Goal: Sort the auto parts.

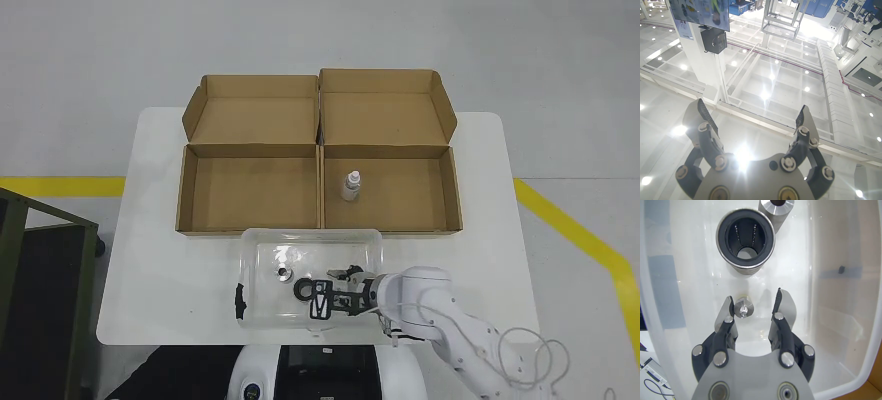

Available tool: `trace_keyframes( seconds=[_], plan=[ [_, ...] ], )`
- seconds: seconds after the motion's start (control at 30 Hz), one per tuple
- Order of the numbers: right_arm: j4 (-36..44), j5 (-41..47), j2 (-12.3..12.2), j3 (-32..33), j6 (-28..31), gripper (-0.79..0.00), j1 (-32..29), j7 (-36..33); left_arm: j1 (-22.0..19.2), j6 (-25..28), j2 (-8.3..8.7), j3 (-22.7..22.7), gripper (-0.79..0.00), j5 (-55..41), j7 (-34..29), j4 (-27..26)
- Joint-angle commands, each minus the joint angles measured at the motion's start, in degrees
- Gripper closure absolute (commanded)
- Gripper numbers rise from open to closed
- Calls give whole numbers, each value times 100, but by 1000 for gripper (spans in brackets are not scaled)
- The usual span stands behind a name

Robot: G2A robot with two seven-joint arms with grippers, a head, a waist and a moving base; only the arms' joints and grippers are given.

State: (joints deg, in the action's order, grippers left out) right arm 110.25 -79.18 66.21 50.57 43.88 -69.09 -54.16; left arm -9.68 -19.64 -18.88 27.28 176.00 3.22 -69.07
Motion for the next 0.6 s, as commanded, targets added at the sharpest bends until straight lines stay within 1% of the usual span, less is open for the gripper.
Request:
trace_keyframes(
  seconds=[0.0, 0.07, 0.13, 0.17, 0.2, 0.23, 0.4, 0.57],
  plan=[
    [-17, 29, 0, -22, 2, -348, 24, -54, 0, 0, 0, 0, -785, 0, 0, 0],
    [-25, 66, -2, -45, 22, -305, 41, -99, 0, 0, 0, 0, -785, 0, 0, 0],
    [-20, 97, -6, -60, 35, -169, 53, -132, 0, 0, 0, 0, -785, 0, 0, 0],
    [-16, 108, -8, -66, 34, -148, 56, -143, 0, 0, 0, 0, -785, 0, 0, 0],
    [-7, 124, -10, -73, 41, -12, 56, -149, 0, 0, 0, 0, -785, 0, 0, 0],
    [8, 136, -13, -76, 40, 0, 58, -155, 0, 0, 0, 0, -785, 0, 0, 0],
    [192, 174, -42, -56, 90, 0, 27, -150, 0, 0, 0, 0, -785, 0, 0, 0],
    [570, 142, -106, 118, 96, 0, -110, -63, 0, 0, 0, 0, -785, 0, 0, 0]
  ],
)
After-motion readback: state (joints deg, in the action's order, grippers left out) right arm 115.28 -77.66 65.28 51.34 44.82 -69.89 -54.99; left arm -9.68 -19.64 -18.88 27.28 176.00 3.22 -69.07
